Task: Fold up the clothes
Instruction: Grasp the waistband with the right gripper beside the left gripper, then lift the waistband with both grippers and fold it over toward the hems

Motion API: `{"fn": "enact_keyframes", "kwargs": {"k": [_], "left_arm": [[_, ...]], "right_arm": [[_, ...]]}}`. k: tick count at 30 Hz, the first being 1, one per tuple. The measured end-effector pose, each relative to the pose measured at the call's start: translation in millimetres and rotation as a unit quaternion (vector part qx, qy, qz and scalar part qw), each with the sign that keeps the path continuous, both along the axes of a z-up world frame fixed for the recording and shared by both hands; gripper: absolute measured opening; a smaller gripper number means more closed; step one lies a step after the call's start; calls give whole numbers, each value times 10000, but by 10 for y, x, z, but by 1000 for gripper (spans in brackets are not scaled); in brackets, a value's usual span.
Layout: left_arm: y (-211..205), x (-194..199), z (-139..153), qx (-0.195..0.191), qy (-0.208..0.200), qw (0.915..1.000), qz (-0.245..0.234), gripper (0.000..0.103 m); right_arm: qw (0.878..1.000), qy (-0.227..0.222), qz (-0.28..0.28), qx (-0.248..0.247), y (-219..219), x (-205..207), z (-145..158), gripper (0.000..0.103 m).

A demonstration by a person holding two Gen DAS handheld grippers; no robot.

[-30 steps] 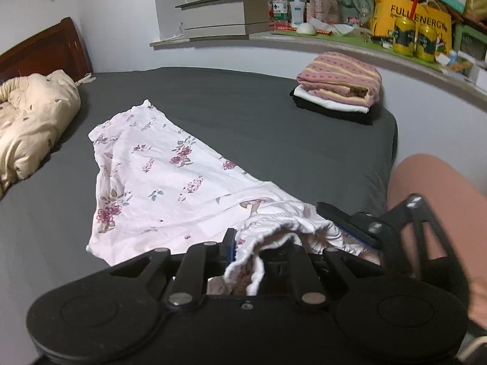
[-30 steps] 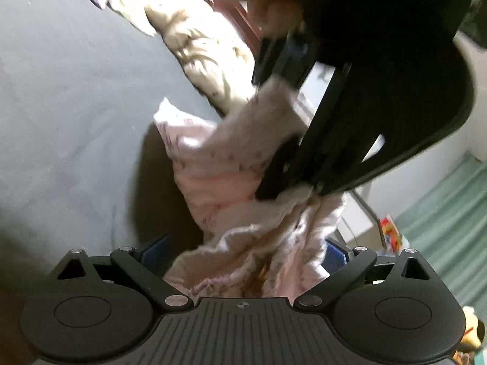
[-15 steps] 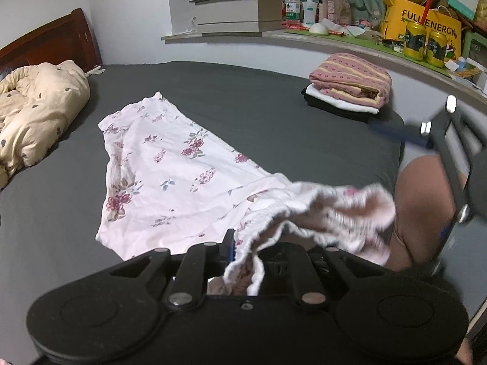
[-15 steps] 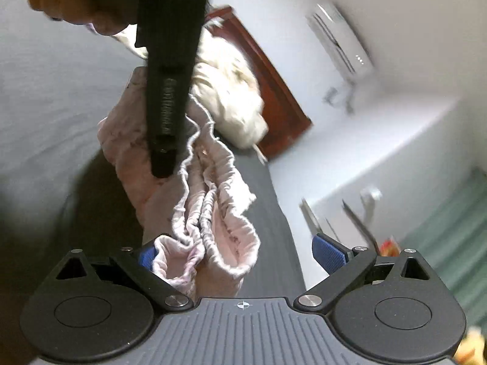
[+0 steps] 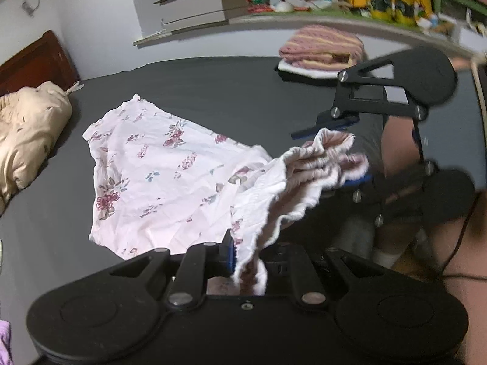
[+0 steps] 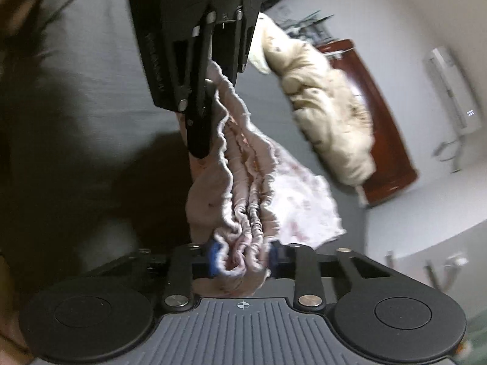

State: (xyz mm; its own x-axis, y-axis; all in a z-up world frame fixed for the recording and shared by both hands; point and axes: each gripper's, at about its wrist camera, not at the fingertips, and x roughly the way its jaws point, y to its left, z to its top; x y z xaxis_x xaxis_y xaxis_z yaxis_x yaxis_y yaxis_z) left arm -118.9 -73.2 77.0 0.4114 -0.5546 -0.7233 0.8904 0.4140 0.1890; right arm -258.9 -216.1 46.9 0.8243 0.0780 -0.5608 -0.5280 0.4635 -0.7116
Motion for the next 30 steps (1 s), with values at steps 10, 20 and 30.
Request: {"fn": "enact_keyframes", "kwargs": {"k": [10, 20, 30], "left_arm": [[158, -553, -115, 622, -592, 9938, -704, 12], [383, -1274, -174, 1131, -825, 9789, -1488, 11], [370, -989, 203, 1067, -564, 9795, -1610, 13]], "right_arm": [[9945, 868, 476, 328, 131, -316, 141, 18], [9670, 2231, 789, 942, 271, -682, 402, 18], [9516, 2459, 405, 1798, 51, -53, 950, 18]]}}
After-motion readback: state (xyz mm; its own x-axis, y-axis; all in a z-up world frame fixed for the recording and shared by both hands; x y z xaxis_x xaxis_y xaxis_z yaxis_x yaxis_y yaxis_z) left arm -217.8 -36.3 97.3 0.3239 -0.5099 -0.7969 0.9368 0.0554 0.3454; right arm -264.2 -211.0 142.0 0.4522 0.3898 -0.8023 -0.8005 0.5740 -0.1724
